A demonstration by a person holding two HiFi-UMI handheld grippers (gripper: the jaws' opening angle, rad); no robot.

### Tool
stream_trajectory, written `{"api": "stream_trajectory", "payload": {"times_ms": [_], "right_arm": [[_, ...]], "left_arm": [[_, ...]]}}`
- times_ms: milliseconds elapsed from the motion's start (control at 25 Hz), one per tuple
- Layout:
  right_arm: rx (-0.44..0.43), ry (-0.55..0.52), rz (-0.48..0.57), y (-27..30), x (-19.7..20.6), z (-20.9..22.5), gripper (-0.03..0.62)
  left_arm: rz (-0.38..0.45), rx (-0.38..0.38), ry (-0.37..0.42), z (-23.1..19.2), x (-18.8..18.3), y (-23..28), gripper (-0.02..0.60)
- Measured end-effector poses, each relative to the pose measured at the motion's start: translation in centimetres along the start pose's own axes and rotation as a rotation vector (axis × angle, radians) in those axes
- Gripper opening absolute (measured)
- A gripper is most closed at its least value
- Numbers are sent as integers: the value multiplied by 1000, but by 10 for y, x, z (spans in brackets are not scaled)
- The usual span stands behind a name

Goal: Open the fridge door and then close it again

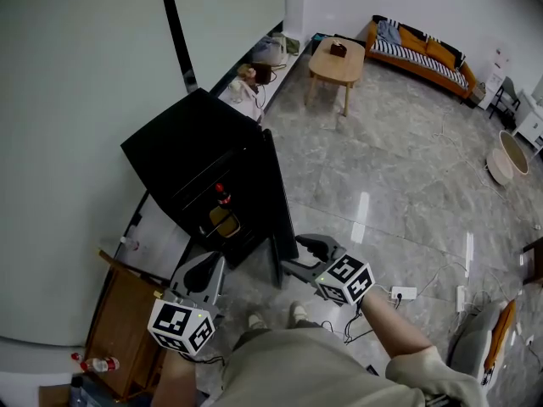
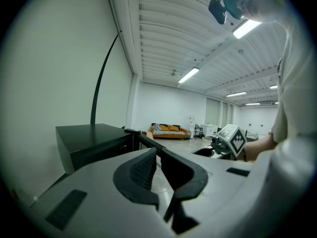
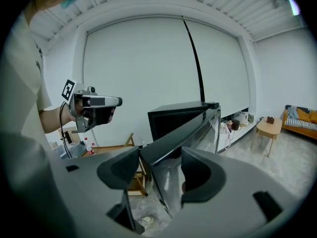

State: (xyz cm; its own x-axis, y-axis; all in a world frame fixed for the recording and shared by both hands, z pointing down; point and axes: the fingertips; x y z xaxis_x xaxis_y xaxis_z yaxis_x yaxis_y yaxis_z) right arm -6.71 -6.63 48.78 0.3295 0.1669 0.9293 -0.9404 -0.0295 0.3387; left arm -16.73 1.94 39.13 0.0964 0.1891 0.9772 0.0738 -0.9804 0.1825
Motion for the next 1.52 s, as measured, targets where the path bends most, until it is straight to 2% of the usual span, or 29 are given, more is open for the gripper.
{"api": "stream_trajectory", "payload": {"times_ms": [560,1000,1360,1440,1520], "right_arm": [[42,55,-43,39,-10,-28,250],[-10,54,-32,88,-25,-55,232],[31,24,-22,140,-40,-69,221],[49,-20,-6,148,-48,-73,218],[72,-116,47,154,-64,-77,212]], "left_arm": [[0,-54,-26,-28,8,-12,29],[5,-127,-52,-64,13,-33,29],[10,-193,-70,-102,19,-54,29],[14,-203,-71,-109,19,-58,29],[18,-211,-73,-116,20,-60,29]]}}
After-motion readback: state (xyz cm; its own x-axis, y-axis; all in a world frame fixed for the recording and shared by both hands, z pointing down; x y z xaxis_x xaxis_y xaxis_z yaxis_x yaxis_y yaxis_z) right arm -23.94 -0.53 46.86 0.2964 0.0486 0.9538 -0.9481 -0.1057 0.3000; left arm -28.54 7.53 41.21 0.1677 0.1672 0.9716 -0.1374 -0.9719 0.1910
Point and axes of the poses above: the fingertips, and each gripper's own axes: y forward along the fingers, z to its right, x out of its underside, and after that the axes turned 5 degrees about z, right-handed
